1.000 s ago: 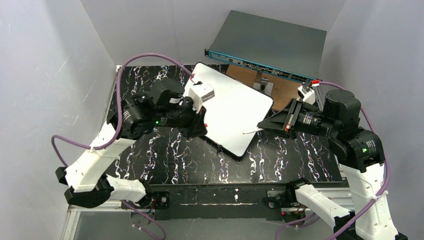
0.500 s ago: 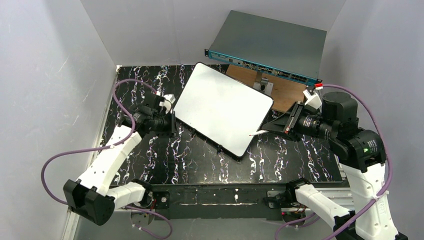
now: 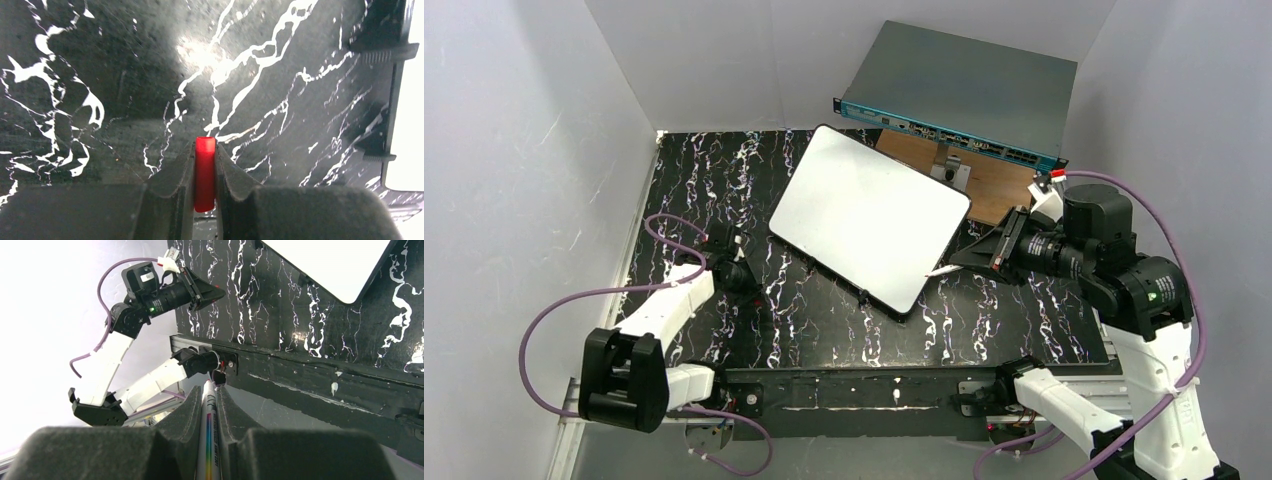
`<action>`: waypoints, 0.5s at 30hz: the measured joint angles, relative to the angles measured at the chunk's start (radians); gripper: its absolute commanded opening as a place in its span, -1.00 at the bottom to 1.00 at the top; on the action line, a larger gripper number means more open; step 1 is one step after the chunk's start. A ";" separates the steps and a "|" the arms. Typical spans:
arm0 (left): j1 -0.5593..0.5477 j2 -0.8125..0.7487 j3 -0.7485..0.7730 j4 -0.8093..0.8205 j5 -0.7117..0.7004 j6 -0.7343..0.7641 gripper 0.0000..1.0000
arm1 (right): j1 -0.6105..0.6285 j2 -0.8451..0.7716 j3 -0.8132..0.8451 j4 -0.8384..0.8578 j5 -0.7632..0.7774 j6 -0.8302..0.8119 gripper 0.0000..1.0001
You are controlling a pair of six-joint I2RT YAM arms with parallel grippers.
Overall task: Write a sentence on the whiteboard
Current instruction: Place the pen cap at the center of the board.
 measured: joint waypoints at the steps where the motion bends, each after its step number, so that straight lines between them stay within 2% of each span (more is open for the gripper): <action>1: 0.006 0.007 -0.004 0.012 -0.008 -0.008 -0.73 | 0.000 0.003 0.000 -0.002 0.000 -0.002 -0.97; 3: 0.017 0.022 -0.008 0.032 -0.025 -0.016 -0.62 | 0.000 0.010 0.000 -0.003 0.000 -0.006 -0.97; 5: 0.023 0.034 -0.009 0.043 -0.041 -0.021 -0.39 | 0.000 0.014 0.000 -0.003 0.000 -0.009 -0.97; 7: 0.029 0.041 -0.010 0.053 -0.057 -0.023 0.14 | 0.000 0.014 0.000 -0.003 0.002 -0.013 -0.97; 9: 0.034 0.042 -0.013 0.056 -0.070 -0.022 0.46 | 0.000 0.013 0.000 -0.003 0.004 -0.016 -0.97; 12: 0.035 0.042 -0.013 0.056 -0.084 -0.025 0.64 | 0.000 0.009 0.000 -0.003 0.008 -0.024 -0.97; 15: 0.035 0.037 -0.013 0.051 -0.101 -0.032 0.70 | 0.000 0.004 -0.002 -0.003 0.013 -0.028 -0.97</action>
